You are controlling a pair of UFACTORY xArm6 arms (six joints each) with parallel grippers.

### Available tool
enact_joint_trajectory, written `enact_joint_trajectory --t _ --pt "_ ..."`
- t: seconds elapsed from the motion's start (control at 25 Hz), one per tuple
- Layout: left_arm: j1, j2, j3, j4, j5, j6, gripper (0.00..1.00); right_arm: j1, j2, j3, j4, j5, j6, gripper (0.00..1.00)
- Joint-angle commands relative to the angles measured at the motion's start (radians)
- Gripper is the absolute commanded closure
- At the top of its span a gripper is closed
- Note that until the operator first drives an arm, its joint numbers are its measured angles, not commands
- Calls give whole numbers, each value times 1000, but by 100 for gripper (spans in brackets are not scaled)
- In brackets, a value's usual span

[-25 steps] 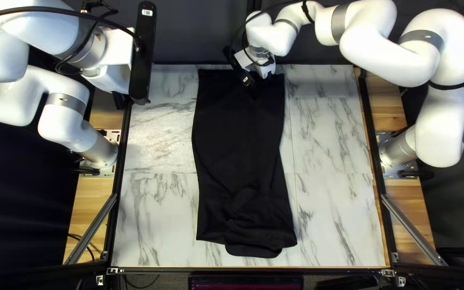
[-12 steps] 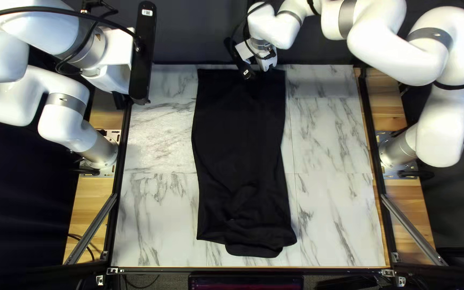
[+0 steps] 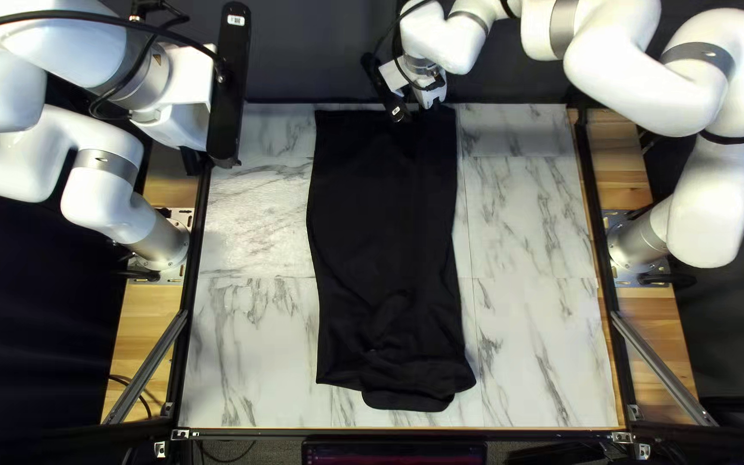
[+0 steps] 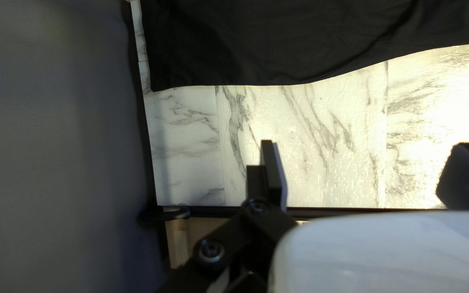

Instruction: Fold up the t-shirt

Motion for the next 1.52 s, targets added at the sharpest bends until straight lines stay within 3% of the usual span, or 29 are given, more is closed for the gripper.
enact_joint_trajectory --t 0.04,0.2,0.24,0.28,0.32,0.36,0.52,0.8,0.96,1.28,1.4,1.52 --pt "0 0 0 0 0 0 0 2 11 -27 -5 11 0 98" --pt "0 0 0 0 0 0 0 11 35 -53 -9 12 2 97" --pt "0 0 0 0 0 0 0 13 44 -59 -9 10 2 81" --pt "0 0 0 0 0 0 0 14 48 -60 -7 7 0 34" --pt "0 0 0 0 0 0 0 15 49 -60 -5 6 -2 21" --pt "0 0 0 0 0 0 0 16 48 -59 -3 5 -4 0" --pt "0 0 0 0 0 0 0 40 2 -22 -8 7 21 0" --pt "0 0 0 0 0 0 0 110 -162 157 -27 -26 121 0" --pt "0 0 0 0 0 0 0 197 -270 286 -29 -41 226 0" --pt "0 0 0 0 0 0 0 378 -416 399 11 -36 410 0" --pt "0 0 0 0 0 0 0 429 -456 449 45 -96 408 0" --pt "0 0 0 0 0 0 0 465 -476 499 106 -199 310 0"
